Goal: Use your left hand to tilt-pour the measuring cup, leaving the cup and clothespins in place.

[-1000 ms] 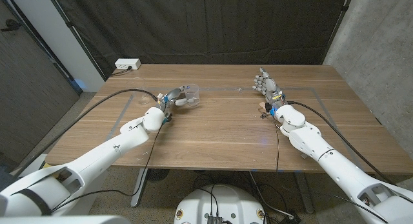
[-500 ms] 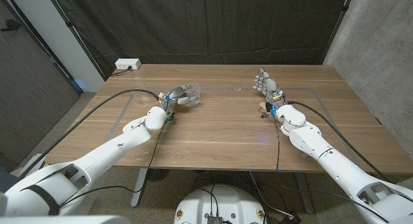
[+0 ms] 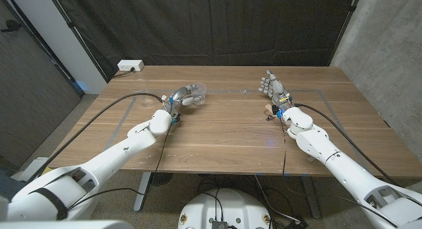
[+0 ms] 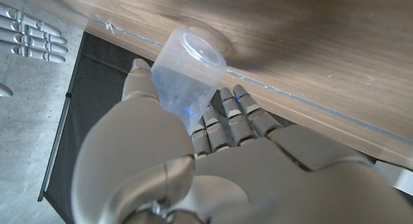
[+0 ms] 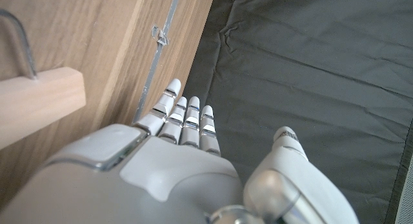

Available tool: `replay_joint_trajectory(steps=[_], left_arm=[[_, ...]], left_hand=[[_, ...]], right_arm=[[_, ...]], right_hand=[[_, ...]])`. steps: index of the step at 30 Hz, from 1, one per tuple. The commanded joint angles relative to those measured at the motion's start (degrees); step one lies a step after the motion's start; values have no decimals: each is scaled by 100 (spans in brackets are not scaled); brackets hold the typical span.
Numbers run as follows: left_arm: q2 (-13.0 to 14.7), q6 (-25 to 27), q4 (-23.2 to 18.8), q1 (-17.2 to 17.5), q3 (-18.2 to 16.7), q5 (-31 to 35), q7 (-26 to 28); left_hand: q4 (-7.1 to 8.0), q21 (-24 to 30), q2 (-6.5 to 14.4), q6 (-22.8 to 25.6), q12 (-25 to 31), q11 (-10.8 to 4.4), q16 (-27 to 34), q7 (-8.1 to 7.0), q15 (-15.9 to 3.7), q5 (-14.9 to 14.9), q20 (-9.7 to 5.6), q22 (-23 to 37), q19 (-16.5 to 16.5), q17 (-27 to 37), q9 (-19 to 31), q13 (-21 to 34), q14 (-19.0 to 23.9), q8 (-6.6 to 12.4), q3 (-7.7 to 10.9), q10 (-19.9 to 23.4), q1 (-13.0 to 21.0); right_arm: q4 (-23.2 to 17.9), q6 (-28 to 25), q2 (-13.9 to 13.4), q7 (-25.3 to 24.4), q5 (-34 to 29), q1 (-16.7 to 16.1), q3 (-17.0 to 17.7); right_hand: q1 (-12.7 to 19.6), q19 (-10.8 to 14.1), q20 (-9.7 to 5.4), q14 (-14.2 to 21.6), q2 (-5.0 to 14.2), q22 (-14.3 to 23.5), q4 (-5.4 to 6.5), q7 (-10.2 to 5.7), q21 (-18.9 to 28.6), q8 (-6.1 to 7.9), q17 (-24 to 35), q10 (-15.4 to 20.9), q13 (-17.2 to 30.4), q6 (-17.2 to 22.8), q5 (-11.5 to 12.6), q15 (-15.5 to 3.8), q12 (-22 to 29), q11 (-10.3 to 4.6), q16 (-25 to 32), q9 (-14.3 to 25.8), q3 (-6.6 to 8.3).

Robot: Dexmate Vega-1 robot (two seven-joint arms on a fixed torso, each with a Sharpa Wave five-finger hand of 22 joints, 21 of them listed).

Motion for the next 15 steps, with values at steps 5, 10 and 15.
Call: replay_joint_trajectory(steps=[5, 10, 15], left_arm=[[-22, -213, -295, 391, -388, -419, 370], [71, 17, -675, 649, -611, -580, 522], [213, 279, -1105, 911, -826, -750, 591]], left_hand=[[29, 148, 238, 461, 120, -43, 123, 39, -504, -166, 25, 66, 226, 71, 23, 102, 399, 131, 160, 427, 183], [24, 269, 309, 716, 208, -56, 194, 55, -559, -311, -28, 86, 442, 81, 26, 153, 733, 189, 295, 808, 348], [93, 486, 305, 1271, 308, 100, 359, 27, -626, -522, -60, 100, 845, 99, 23, 209, 1383, 339, 415, 1279, 412]], right_arm=[[52, 44, 4, 64, 34, -7, 4], [47, 36, -4, 76, 36, -8, 0], [61, 21, -3, 116, 41, 10, -20]], right_hand=[[2, 60, 3, 44, 35, 24, 0, -35, -39, -11, 18, 72, 6, 32, 5, -15, 36, -8, 2, 27, -10], [-1, 66, 5, 49, 36, 24, 0, -36, -49, -9, 18, 71, 6, 40, 4, -15, 34, -12, 1, 28, -13], [-3, 74, 7, 55, 38, 24, -2, -41, -60, -12, 18, 68, 6, 38, 4, -14, 31, -17, -1, 28, -16]])
